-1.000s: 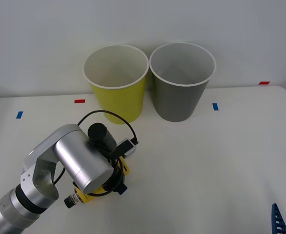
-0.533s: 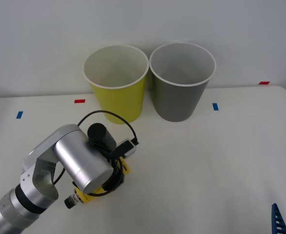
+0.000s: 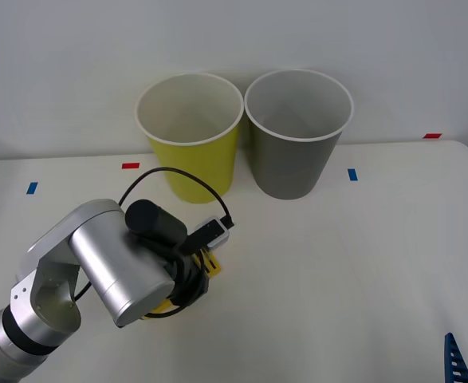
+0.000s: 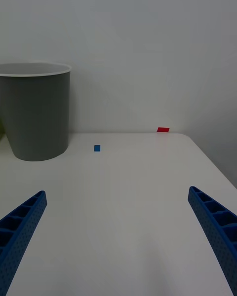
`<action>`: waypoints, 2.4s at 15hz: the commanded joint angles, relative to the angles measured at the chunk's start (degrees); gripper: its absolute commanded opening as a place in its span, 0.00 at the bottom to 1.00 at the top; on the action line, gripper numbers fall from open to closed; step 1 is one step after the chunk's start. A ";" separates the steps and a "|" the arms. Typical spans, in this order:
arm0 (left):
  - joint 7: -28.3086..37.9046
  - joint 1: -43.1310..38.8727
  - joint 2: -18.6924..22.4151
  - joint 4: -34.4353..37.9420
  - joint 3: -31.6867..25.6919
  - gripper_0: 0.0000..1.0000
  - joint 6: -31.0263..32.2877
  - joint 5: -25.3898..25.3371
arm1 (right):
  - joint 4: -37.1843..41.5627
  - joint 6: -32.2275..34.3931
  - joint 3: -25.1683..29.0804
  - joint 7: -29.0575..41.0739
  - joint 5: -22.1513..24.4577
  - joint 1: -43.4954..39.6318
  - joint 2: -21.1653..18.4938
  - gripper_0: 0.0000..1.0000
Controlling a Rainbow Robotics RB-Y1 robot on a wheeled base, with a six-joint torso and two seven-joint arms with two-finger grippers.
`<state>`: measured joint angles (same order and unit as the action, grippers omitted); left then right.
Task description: Put cans in the gray bin and PET bottles in the light green bin.
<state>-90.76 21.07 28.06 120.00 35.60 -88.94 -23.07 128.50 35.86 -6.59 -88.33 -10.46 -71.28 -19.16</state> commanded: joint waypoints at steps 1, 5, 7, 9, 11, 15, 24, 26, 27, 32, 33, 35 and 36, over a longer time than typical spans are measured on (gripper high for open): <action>0.50 -0.06 2.43 5.42 -0.09 0.00 2.81 0.05 | 0.00 0.00 0.00 0.00 0.00 0.00 0.00 1.00; 0.85 -0.15 4.02 11.93 -3.25 0.00 4.39 -1.80 | 0.00 0.00 0.00 0.00 0.00 0.00 0.00 1.00; 0.59 -0.68 3.66 14.56 -8.17 0.00 4.48 -6.81 | 0.00 0.00 0.00 0.00 0.00 0.00 0.00 1.00; -0.03 -2.96 1.99 17.64 -13.54 0.00 4.57 -10.50 | 0.00 0.00 0.00 0.00 0.00 0.00 0.00 1.00; -1.00 -6.30 -0.38 21.42 -18.37 0.00 4.65 -12.17 | 0.00 0.00 0.00 0.00 0.00 0.00 0.00 1.00; -1.61 -8.77 -2.49 28.19 -26.63 0.00 5.71 -15.51 | 0.00 0.00 0.00 0.00 0.00 0.00 0.00 1.00; -3.02 -8.59 -3.98 30.00 -51.42 0.00 7.64 -35.28 | 0.00 0.00 0.00 0.00 0.00 0.00 0.00 1.00; -3.37 -7.62 -3.81 30.00 -55.20 0.00 7.64 -36.69 | 0.00 0.00 0.00 0.00 0.00 0.00 0.00 1.00; -3.19 -6.57 -3.37 30.00 -56.34 0.00 7.55 -36.52 | 0.00 0.00 0.00 0.00 0.00 0.00 0.00 1.00; -2.84 2.13 -2.22 30.00 -60.64 0.00 7.64 -34.14 | 0.00 0.00 0.00 0.00 0.00 0.00 0.00 1.00; -2.84 3.63 -2.22 29.86 -61.00 0.00 7.55 -33.61 | 0.00 0.00 0.00 0.00 0.00 0.00 0.00 1.00; -2.49 6.70 -2.22 28.28 -61.08 0.00 7.55 -32.03 | 0.00 0.00 0.00 0.00 0.00 0.00 0.00 1.00; -2.23 8.02 -2.22 27.22 -61.17 0.00 7.55 -31.59 | 0.00 0.00 0.00 0.00 0.00 0.00 0.00 1.00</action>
<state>-93.25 27.88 25.83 148.22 -25.49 -81.36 -55.26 128.50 35.86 -6.59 -88.33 -10.46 -71.28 -19.16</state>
